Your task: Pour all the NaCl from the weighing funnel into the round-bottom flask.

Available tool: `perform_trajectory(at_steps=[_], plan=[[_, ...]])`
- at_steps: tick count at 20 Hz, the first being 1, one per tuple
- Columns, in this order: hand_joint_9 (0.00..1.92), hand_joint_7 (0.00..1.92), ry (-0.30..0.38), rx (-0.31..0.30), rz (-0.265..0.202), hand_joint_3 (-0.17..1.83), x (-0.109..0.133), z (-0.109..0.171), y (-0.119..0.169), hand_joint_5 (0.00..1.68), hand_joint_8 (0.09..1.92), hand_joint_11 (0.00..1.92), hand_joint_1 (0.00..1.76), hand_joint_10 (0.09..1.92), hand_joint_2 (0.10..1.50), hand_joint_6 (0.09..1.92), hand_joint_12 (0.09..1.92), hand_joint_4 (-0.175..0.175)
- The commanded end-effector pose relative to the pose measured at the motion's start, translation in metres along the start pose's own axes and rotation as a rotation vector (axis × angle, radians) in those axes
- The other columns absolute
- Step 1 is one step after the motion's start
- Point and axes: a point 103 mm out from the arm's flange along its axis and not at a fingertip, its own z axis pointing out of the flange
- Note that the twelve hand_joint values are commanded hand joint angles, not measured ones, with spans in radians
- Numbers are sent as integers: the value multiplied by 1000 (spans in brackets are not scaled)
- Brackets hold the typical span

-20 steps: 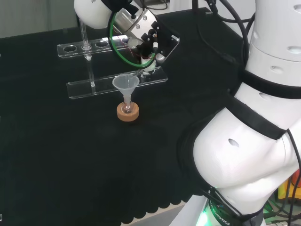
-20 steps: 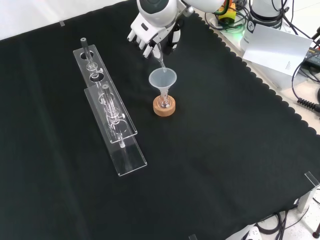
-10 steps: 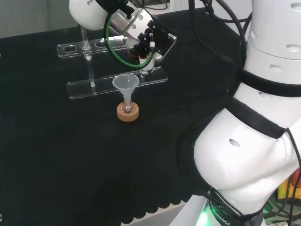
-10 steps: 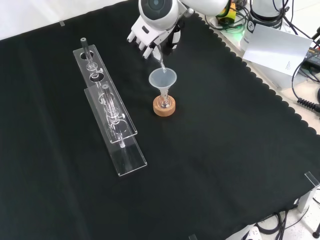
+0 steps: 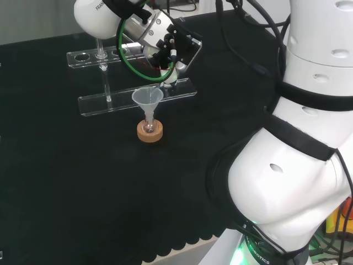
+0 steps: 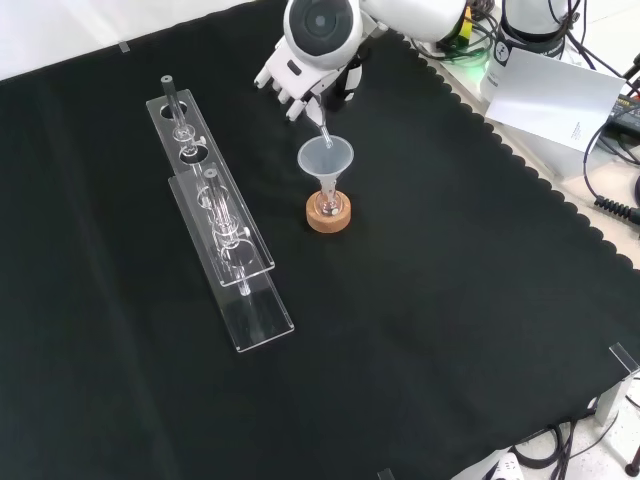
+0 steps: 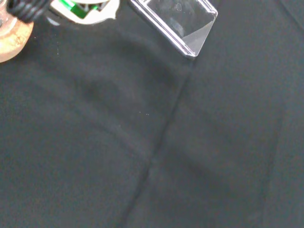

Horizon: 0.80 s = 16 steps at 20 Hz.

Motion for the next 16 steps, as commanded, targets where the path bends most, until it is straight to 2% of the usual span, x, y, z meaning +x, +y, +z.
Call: perform_trajectory(at_steps=[1,16], plan=[[1040,938,-25,2,3,728,1,-2,1,1070,746,581,1067,525,718,1050,1219,175],[1035,931,-95,-9,5,728,-1,-9,0,1068,751,587,1067,523,718,1053,1213,175]])
